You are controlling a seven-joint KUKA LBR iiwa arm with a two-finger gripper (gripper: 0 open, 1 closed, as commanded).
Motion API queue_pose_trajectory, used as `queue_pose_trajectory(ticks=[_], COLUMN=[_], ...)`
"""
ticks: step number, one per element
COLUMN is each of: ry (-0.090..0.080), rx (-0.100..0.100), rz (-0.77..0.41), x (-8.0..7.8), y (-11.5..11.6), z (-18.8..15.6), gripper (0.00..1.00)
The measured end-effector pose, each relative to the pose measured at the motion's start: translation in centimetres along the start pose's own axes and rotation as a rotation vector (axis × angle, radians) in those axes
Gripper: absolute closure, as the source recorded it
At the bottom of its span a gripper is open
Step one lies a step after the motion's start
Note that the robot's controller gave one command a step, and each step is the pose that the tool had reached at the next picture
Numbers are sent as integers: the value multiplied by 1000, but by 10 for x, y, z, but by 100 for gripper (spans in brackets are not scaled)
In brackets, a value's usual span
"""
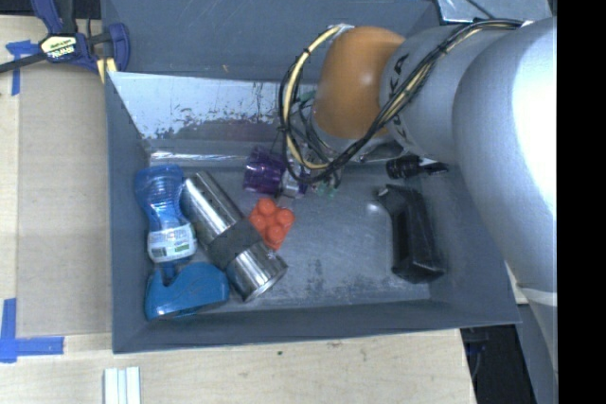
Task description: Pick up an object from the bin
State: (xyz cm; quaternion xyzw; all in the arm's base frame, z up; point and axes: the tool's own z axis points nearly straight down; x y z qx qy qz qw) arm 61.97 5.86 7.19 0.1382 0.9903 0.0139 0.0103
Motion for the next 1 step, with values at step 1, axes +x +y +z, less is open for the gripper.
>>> queue_pose_trajectory(ticks=[1], ry=[0], rx=[0], rz=[0], x=[0], y=[0], z=[0], gripper=[100])
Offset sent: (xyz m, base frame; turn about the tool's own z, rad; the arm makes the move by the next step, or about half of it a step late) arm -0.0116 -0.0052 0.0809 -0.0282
